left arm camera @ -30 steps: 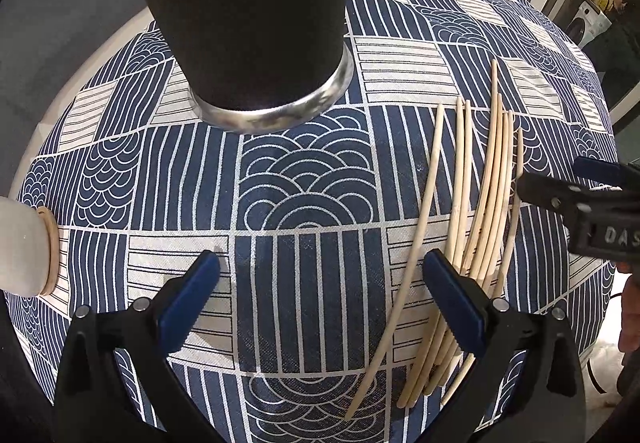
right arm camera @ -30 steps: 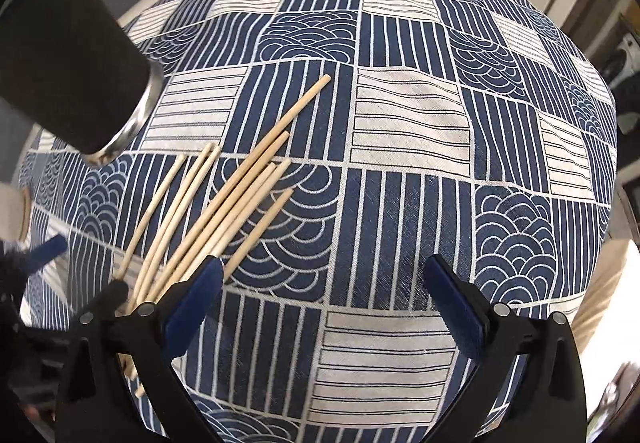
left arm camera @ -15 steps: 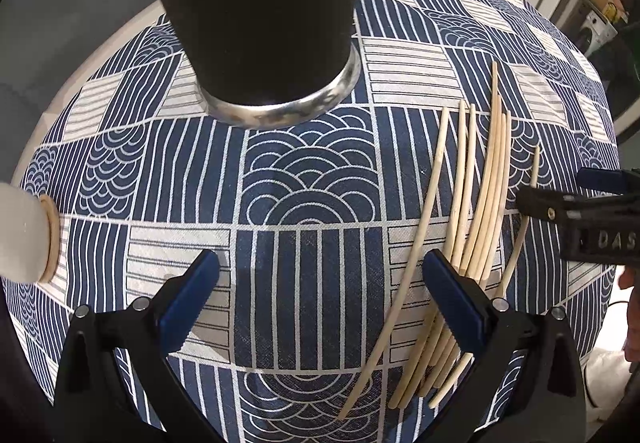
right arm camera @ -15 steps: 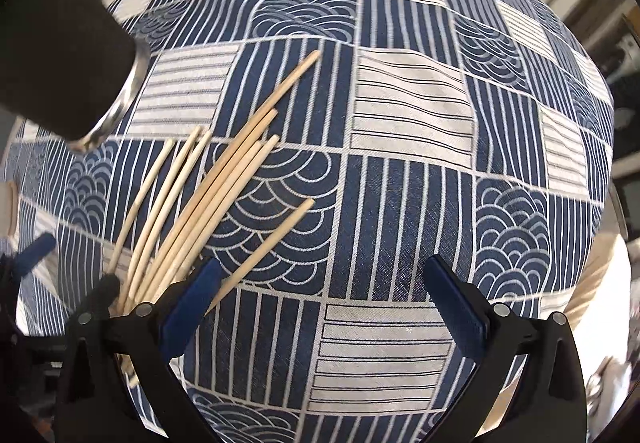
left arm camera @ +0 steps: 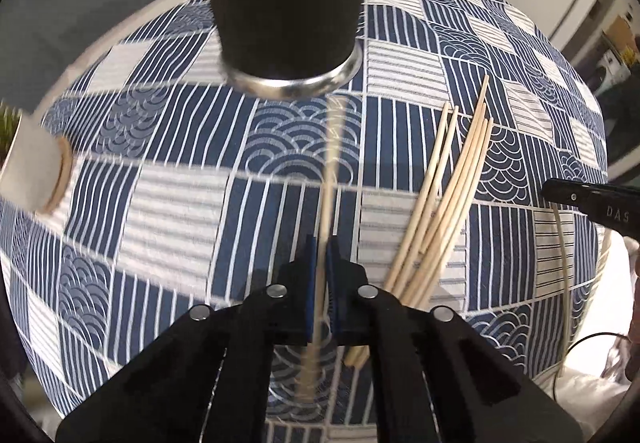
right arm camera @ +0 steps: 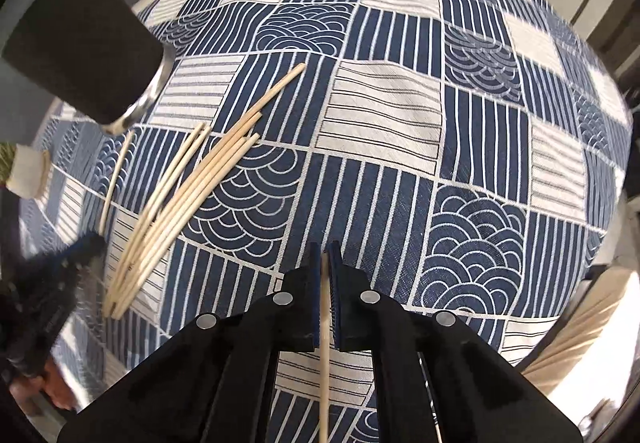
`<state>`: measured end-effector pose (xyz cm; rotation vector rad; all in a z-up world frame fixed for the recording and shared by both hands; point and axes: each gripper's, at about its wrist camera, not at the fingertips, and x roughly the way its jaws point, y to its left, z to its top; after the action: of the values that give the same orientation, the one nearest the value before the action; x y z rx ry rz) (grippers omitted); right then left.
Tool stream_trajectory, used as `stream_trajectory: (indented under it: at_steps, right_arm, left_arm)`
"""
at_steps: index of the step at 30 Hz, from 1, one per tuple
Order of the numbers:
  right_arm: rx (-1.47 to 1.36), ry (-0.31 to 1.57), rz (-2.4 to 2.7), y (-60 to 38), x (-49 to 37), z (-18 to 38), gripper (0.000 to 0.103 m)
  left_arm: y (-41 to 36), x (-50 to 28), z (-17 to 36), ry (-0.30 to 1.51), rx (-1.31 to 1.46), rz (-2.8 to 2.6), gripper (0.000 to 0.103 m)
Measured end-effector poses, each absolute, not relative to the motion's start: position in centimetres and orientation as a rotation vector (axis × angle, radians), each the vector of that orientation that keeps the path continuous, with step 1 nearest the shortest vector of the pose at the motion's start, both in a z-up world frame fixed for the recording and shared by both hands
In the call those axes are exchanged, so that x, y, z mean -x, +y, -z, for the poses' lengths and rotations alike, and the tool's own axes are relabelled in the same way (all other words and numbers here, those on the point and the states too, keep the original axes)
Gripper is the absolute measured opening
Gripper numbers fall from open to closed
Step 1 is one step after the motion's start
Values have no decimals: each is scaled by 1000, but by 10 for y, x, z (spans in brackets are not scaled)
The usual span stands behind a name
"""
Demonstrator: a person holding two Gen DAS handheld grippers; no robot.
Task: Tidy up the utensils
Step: 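Close the left gripper on another wooden stick and lift it, then carry the stick to the black holder and lower it inside with the left gripper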
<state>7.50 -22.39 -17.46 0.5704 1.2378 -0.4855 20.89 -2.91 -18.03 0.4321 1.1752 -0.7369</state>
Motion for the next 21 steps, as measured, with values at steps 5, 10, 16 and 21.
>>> stream_trajectory:
  at_steps: [5, 10, 16, 21]
  right_arm:
    - [-598, 1225, 420, -236, -72, 170, 4]
    - [-552, 1205, 326, -241, -79, 158, 4]
    - [-523, 1173, 245, -253, -98, 144, 4]
    - [-469, 1129, 160, -264, -112, 125, 4]
  left_arm:
    - [-17, -202, 180, 1242, -366, 674, 5]
    - [-12, -193, 179, 1274, -324, 582, 5]
    - [-4, -176, 167, 1251, -288, 478, 5]
    - [-4, -157, 152, 1224, -260, 384, 5]
